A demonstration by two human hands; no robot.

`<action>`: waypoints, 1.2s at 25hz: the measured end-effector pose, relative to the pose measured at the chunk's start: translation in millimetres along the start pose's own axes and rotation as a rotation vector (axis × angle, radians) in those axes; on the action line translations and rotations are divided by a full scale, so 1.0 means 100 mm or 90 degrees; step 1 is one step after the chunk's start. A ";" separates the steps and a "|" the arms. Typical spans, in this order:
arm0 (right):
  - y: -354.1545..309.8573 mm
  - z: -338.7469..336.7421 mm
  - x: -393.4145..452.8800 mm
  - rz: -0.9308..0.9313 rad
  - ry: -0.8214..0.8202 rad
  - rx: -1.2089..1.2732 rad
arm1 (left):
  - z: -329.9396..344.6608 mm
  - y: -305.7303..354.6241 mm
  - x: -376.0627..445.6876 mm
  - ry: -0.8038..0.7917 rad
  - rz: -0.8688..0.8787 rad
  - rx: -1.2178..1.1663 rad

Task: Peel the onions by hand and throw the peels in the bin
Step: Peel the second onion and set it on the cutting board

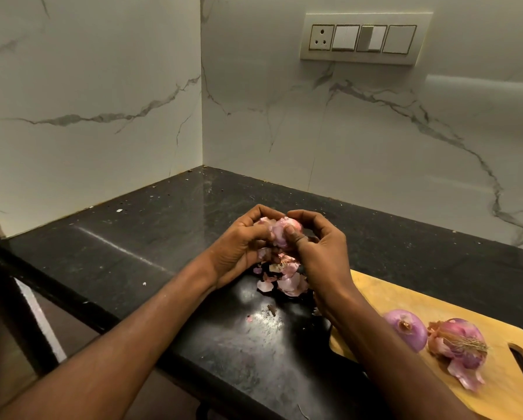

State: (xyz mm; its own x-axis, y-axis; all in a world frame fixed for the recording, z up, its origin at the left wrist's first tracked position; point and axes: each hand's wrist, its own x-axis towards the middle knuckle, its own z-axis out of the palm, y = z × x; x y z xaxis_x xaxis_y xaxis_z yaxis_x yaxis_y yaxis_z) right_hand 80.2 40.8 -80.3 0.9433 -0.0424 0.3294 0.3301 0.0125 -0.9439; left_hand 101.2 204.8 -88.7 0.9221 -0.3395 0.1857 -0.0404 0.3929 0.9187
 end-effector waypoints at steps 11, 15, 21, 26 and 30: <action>-0.03 0.03 -0.06 -0.078 -0.078 -0.103 | 0.01 -0.03 0.02 0.010 -0.008 -0.021; 0.00 0.03 -0.05 -0.077 -0.074 -0.105 | -0.01 -0.03 0.03 0.012 -0.005 -0.008; -0.03 -0.04 0.04 0.010 0.012 0.063 | 0.03 -0.01 -0.02 -0.023 0.021 -0.021; -0.01 -0.05 0.03 0.003 0.027 0.035 | 0.01 0.00 -0.01 -0.013 0.017 -0.011; 0.02 -0.01 -0.01 -0.034 -0.007 -0.048 | 0.06 0.00 -0.02 0.022 0.028 -0.011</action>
State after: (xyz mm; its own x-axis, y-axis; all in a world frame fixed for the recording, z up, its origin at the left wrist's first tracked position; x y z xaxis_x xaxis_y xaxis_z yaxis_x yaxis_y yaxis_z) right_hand 79.9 40.2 -82.7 0.9250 -0.0299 0.3787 0.3763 -0.0649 -0.9242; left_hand 96.6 200.2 -87.3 0.9321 -0.2928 0.2131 -0.0742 0.4215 0.9038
